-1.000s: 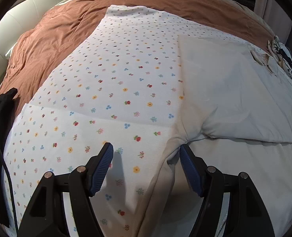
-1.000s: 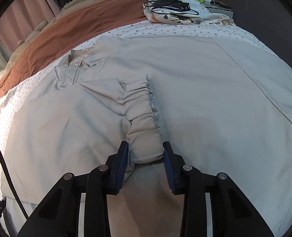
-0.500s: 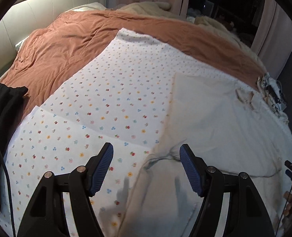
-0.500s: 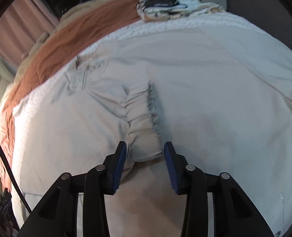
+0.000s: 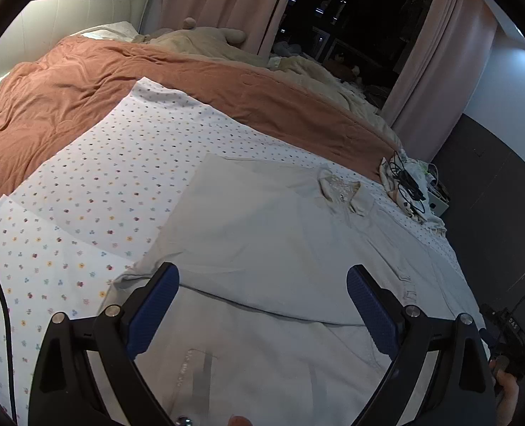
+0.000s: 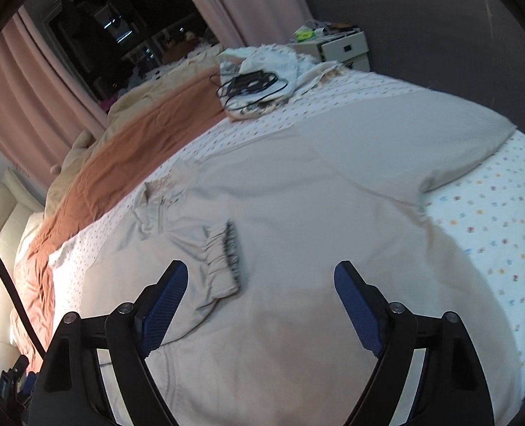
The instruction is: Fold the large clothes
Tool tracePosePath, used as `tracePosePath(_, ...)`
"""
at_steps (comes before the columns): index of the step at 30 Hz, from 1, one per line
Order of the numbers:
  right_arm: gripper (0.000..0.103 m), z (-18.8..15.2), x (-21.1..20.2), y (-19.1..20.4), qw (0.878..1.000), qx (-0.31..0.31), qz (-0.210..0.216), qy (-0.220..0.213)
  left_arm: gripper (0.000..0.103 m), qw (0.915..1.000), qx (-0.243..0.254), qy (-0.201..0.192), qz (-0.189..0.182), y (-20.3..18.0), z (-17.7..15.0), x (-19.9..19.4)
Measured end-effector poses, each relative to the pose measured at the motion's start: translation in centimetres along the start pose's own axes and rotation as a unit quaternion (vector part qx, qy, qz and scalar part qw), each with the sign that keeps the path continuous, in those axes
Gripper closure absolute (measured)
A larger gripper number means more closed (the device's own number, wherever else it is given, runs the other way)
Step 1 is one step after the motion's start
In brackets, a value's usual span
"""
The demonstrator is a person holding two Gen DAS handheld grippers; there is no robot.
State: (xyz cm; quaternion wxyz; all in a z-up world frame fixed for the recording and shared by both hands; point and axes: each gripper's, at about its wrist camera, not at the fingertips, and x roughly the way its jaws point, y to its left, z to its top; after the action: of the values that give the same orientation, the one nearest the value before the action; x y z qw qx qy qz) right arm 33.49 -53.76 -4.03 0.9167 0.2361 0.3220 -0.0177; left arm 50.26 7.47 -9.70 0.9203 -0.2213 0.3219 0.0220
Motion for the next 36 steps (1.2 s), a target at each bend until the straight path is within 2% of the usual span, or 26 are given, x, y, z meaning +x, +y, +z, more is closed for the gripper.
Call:
tracePosePath(4, 0.019, 0.5, -1.0, -3.2, 1.000, -0.003, -0.009, 0.003, 0.006, 0.9998, 0.007, -0.001, -0.019, -2.1, -0.5, 0.5)
tracePosePath(12, 0.019, 2.8, -3.9, -10.2, 0.999, 0.005, -0.048, -0.024, 0.006, 0.9989, 0.034, 0.008, -0.033, -4.7, -2.0, 1.7)
tracePosePath(15, 0.028, 3.4, -4.6, -12.8, 0.998, 0.028, -0.049, -0.028, 0.006, 0.9988, 0.038, 0.010, -0.030, -5.2, -2.3, 2.0)
tracePosePath(16, 0.037, 3.7, -4.6, -13.6, 0.998, 0.033, -0.050, -0.029, 0.006, 0.9987, 0.038, 0.012, -0.031, -5.3, -2.5, 2.2)
tracePosePath(17, 0.045, 4.2, -4.4, -14.4, 0.998, 0.036, -0.053, -0.029, 0.006, 0.9986, 0.040, 0.013, -0.031, -5.4, -2.6, 2.3)
tracePosePath(20, 0.051, 5.5, -3.9, -16.7, 0.996, 0.042, -0.074, -0.027, 0.006, 0.9984, 0.050, 0.016, -0.022, -5.9, -3.0, 2.9)
tracePosePath(26, 0.063, 7.6, -1.9, -20.3, 0.994, 0.081, -0.071, -0.015, 0.006, 0.9985, 0.051, 0.018, -0.013, -6.0, -3.4, 3.6)
tracePosePath(36, 0.065, 10.3, 3.8, -25.5, 0.989, 0.120, -0.086, 0.013, 0.006, 0.9981, 0.052, 0.029, 0.014, -5.5, -4.0, 5.3)
